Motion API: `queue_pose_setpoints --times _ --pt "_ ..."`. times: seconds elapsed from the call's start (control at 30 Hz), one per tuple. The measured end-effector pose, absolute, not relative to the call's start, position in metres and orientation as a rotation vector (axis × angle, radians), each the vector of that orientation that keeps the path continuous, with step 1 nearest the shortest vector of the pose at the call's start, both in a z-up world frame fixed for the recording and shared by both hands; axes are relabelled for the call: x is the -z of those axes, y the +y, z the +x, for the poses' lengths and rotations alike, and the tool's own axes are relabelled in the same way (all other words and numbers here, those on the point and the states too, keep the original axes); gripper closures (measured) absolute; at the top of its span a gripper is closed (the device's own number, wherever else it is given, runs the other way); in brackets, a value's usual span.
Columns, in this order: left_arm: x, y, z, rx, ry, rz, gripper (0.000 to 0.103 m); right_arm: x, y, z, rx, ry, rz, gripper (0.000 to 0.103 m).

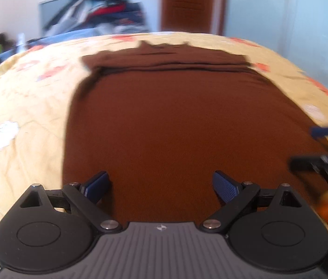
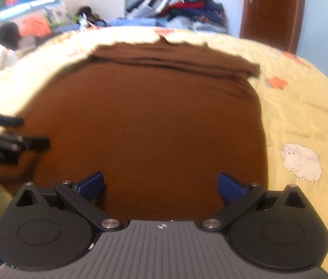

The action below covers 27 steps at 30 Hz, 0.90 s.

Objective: Fold small clothes
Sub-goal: 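Open both grippers and smooth the folded sweater flat, then roll both tools and grasp the sweater hem edge with both grippers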

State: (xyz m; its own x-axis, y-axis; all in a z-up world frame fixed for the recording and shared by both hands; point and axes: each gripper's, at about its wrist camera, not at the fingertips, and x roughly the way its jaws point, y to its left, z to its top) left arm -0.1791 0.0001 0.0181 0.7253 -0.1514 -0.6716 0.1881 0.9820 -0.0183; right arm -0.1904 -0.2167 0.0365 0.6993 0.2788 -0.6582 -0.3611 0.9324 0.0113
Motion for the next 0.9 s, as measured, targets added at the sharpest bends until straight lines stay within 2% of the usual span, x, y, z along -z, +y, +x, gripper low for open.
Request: queue_pose_setpoints --times 0.07,0.13,0.3,0.37,0.43,0.53,0.63,0.73,0.8,0.83,0.9 --pt "-0.013 -0.004 -0.197 0.212 0.718 0.121 0.006 -0.023 -0.213 -0.197 -0.381 0.778 -0.148 0.000" --pt "-0.015 0.003 -0.205 0.241 0.749 0.109 0.006 -0.018 -0.217 -0.215 -0.416 0.716 -0.184 0.000" --pt "-0.029 0.012 -0.221 0.287 0.785 0.216 0.006 -0.033 -0.224 -0.219 -0.445 0.839 -0.239 0.000" --pt "-0.044 0.015 -0.215 0.282 0.723 0.285 0.006 -0.048 -0.222 -0.207 -0.454 0.839 -0.244 0.000" --pt "-0.063 0.018 -0.193 0.252 0.627 0.304 0.006 -0.067 -0.220 -0.187 -0.450 0.738 -0.216 0.000" --pt "-0.074 0.015 -0.137 0.231 0.538 0.154 0.006 -0.081 -0.218 -0.128 -0.390 0.625 -0.113 0.000" --pt "-0.056 0.000 -0.070 0.178 0.587 0.048 0.006 -0.071 -0.212 -0.054 -0.305 0.660 0.014 0.000" --pt "-0.031 -0.019 -0.017 0.065 0.679 0.085 0.006 -0.048 -0.204 0.003 -0.205 0.734 0.031 0.000" --pt "-0.017 -0.021 0.002 0.044 0.740 0.098 0.004 -0.029 -0.201 0.021 -0.165 0.786 -0.031 0.000" --pt "-0.013 -0.012 0.002 0.068 0.715 0.053 0.002 -0.023 -0.200 0.014 -0.170 0.728 -0.109 0.000" --pt "-0.010 0.003 -0.001 0.101 0.708 0.051 0.000 -0.019 -0.218 0.005 -0.212 0.698 -0.061 0.000"
